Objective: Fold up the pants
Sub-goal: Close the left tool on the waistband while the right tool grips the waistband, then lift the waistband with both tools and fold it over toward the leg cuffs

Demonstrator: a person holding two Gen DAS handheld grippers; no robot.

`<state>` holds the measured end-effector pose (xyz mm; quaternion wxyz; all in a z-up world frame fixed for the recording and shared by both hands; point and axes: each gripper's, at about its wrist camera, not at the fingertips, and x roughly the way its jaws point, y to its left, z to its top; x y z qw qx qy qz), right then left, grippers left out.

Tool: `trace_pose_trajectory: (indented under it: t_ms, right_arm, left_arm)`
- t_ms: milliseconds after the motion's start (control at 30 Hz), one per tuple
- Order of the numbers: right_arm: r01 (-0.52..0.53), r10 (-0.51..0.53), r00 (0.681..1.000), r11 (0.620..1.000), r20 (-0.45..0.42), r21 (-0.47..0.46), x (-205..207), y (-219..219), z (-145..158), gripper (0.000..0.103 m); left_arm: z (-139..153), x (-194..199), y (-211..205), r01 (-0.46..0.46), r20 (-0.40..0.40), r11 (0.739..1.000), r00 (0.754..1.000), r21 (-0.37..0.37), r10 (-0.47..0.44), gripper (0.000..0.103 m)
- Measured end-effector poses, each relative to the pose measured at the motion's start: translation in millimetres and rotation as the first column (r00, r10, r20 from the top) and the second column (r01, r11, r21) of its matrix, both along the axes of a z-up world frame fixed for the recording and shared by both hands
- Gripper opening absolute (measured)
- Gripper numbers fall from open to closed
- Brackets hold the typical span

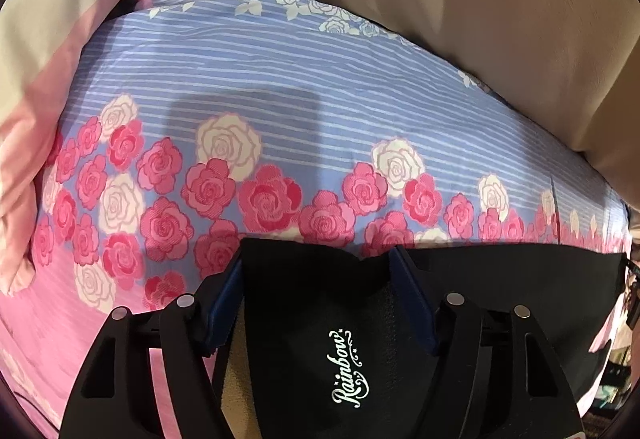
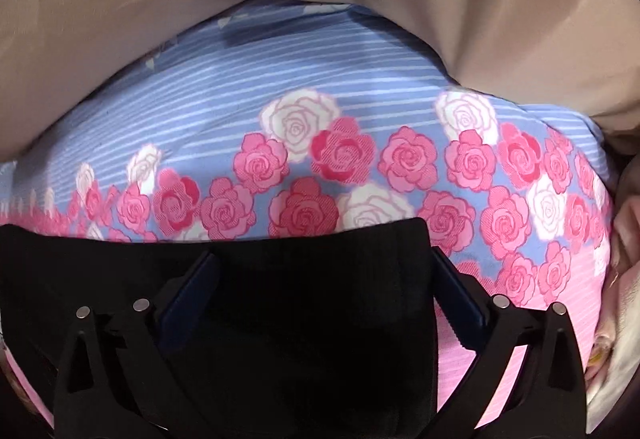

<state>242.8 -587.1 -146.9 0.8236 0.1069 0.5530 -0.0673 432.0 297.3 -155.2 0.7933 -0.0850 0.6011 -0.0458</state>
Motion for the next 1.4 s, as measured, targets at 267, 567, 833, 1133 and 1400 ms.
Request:
trace_pose_trajectory:
  t_ms: [267, 567, 833, 1133, 1400]
  right_arm:
    - [0.013, -0.014, 0.999, 1.000, 0.041, 0.021, -11.9, -6.7, 5.9, 0.098]
    - [0.070, -0.076, 0.994, 0.994, 0.073, 0.088, -32.7, -44.1, 13.4, 0.029]
    - [0.059, -0.062, 0.988, 0.998, 0.143, 0.029, -56.0, -40.7, 46.8, 0.017]
    - [0.062, -0.055, 0.941, 0.998, 0.335, -0.009, -121.9, -20.6, 130.2, 0.017]
    - [0.021, -0.009, 0.903, 1.000, 0.430, -0.022, -250.3, 27.3, 184.8, 0.017]
  left_arm:
    - [-1.0, -1.7, -20.6, 0.072, 0.031, 0.997, 0.997, -0.024, -0.072, 0.015]
    - [8.3, -14.5, -24.1, 0.122, 0.059, 0.990, 0.991, -0.073, -0.118, 0.007]
    - [31.2, -41.0, -29.7, 0.110, 0.108, 0.989, 0.989, -0.095, -0.100, 0.006]
    - [88.0, -86.9, -16.1, 0.108, 0.233, 0.982, 0.970, -0.153, -0.071, 0.003]
    - [138.0, -193.1, -18.2, 0.201, 0.350, 0.951, 0.930, -0.234, -0.110, 0.003]
